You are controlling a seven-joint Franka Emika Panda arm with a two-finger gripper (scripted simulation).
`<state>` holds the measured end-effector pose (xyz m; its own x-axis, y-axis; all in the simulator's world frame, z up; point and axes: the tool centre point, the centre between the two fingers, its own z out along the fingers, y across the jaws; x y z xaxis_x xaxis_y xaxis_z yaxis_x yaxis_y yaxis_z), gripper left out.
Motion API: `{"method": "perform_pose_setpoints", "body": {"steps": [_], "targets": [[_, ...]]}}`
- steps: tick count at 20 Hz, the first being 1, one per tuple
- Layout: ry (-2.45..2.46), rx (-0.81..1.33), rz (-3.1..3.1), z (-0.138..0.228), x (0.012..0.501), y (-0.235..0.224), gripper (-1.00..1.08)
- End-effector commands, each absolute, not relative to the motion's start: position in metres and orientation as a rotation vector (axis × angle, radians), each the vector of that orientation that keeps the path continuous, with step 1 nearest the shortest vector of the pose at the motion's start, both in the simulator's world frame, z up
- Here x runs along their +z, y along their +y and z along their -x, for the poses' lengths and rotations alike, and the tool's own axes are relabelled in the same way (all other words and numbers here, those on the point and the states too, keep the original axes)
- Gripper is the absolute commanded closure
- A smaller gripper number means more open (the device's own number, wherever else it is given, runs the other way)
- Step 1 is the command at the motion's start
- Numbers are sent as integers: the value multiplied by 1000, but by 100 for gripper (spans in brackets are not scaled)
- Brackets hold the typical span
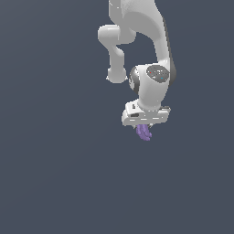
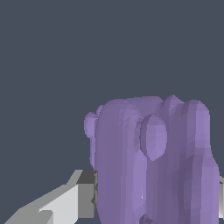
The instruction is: Pick up the object and move it to a goal position.
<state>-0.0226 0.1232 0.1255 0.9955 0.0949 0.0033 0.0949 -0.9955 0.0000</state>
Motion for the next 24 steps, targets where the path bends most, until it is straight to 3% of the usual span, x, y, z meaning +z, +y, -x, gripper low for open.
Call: {"method": "perform_pose_setpoints", "body": {"steps": [1, 24], "targets": [[-150, -6, 3138, 20, 149, 128, 108], [-150, -2, 3138, -13, 377, 170, 108]]}}
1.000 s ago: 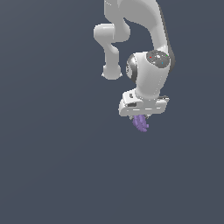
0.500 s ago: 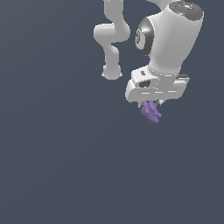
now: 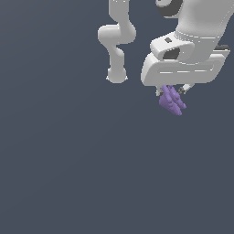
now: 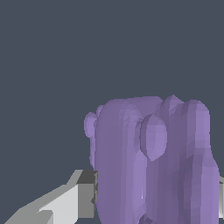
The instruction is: Pick up the object and move it to a goal position.
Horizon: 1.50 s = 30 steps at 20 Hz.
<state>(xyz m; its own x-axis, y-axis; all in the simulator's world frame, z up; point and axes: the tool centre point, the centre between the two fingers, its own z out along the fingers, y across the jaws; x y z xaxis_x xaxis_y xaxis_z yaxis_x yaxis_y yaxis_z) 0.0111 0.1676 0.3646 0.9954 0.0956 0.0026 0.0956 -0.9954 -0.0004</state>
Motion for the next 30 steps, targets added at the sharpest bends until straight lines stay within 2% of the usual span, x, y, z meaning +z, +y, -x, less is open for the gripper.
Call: {"method": "perform_pose_setpoints", "body": {"steps": [1, 14, 30], "targets": [[-150, -2, 3138, -14, 385, 171, 108], [-149, -1, 3138, -28, 461, 186, 108], [-149, -1, 3138, -39, 509, 196, 108]]}}
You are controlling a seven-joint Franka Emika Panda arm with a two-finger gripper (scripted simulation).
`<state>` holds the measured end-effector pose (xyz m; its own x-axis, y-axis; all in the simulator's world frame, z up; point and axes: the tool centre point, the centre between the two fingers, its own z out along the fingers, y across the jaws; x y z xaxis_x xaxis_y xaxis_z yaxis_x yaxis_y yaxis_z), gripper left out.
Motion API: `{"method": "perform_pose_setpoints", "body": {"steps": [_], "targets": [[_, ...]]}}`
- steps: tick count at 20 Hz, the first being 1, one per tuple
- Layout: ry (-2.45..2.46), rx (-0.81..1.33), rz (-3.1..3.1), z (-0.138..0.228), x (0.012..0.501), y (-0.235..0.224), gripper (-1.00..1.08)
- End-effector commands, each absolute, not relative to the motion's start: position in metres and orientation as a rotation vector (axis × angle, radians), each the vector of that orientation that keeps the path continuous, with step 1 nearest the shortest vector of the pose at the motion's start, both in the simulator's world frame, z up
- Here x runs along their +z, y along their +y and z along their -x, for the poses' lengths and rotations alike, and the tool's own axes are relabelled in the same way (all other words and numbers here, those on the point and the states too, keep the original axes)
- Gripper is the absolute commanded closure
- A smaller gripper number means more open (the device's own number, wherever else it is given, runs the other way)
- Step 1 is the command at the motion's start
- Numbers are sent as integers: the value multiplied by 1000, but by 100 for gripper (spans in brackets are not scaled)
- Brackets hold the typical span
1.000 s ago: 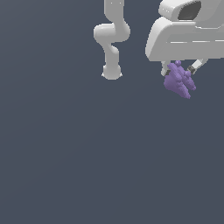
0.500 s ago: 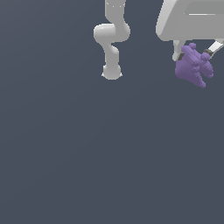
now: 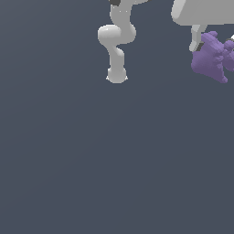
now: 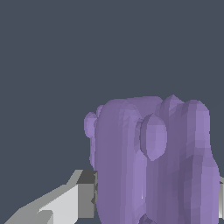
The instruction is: Pick up the object and move it to a goal position.
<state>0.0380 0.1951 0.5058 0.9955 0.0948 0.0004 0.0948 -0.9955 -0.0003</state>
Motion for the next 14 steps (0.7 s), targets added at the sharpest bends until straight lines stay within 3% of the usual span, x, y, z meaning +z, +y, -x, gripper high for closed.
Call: {"method": "perform_pose_setpoints", "body": {"steps": [1, 14], "targets": [[-149, -1, 3138, -39, 510, 196, 108], [-149, -1, 3138, -41, 516, 197, 108]]}}
